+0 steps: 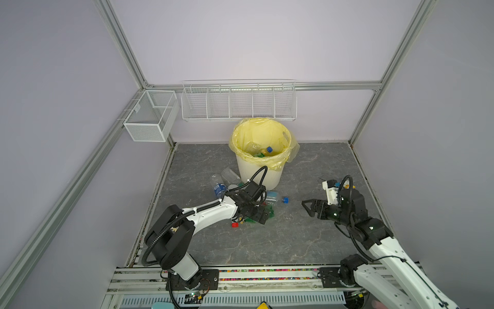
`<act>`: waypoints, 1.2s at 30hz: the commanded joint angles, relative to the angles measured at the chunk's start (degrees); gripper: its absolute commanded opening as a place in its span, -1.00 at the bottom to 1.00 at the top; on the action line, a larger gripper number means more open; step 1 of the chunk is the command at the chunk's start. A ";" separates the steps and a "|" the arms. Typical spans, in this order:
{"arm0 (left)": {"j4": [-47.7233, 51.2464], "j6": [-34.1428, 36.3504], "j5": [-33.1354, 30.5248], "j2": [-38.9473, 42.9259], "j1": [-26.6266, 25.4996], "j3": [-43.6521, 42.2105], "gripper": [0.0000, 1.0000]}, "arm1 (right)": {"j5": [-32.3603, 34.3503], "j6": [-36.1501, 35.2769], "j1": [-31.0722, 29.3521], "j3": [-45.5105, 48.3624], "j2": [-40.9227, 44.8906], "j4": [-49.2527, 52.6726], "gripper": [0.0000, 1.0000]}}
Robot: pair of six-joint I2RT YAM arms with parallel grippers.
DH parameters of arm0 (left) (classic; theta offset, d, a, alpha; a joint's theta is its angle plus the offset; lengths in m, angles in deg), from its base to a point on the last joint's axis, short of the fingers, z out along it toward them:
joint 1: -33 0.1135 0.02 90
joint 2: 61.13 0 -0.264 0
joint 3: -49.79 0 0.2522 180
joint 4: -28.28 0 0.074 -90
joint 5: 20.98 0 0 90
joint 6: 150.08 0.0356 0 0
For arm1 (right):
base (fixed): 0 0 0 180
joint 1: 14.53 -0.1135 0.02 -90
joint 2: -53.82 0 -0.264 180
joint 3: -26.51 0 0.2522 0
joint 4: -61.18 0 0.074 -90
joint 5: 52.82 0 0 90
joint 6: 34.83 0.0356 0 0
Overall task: Throw the plastic bottles in the bin
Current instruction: 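Lower the left gripper and close it on the green yellow-capped bottle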
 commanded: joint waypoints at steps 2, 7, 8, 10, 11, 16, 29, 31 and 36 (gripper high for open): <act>1.41 0.42 -1.69 -1.91 -0.45 2.28 0.82 | 0.24 -0.33 -0.17 1.18 1.53 0.82 0.76; 0.97 -0.70 -2.00 -1.04 -1.19 1.07 0.76 | 0.42 -0.08 -0.02 1.43 1.92 0.60 0.76; 0.57 -1.01 -2.21 -0.68 -1.31 0.64 0.75 | 0.43 -0.08 -0.11 1.53 1.97 0.65 0.76; -0.52 -1.89 -2.18 0.03 -1.49 -0.44 0.72 | 0.43 -0.07 -0.06 1.81 2.23 0.82 0.76; -1.03 -2.28 -2.11 0.36 -1.66 -0.86 0.70 | 0.43 0.00 -0.03 2.00 2.41 0.96 0.76; -3.26 -3.35 -0.51 0.71 -2.08 -2.76 0.46 | 0.29 0.76 -0.04 2.77 3.90 1.74 0.76; -5.26 -4.60 -2.01 0.38 -6.02 -3.25 0.14 | 1.56 0.96 -0.02 2.99 6.51 4.26 0.76; -5.87 -5.19 -1.72 0.44 -6.14 -3.34 0.02 | 1.70 1.11 -0.02 3.31 7.19 4.63 0.76; -5.25 -6.14 -1.25 0.73 -6.31 -2.80 -0.07 | 2.83 1.37 -0.04 3.73 9.10 5.44 0.76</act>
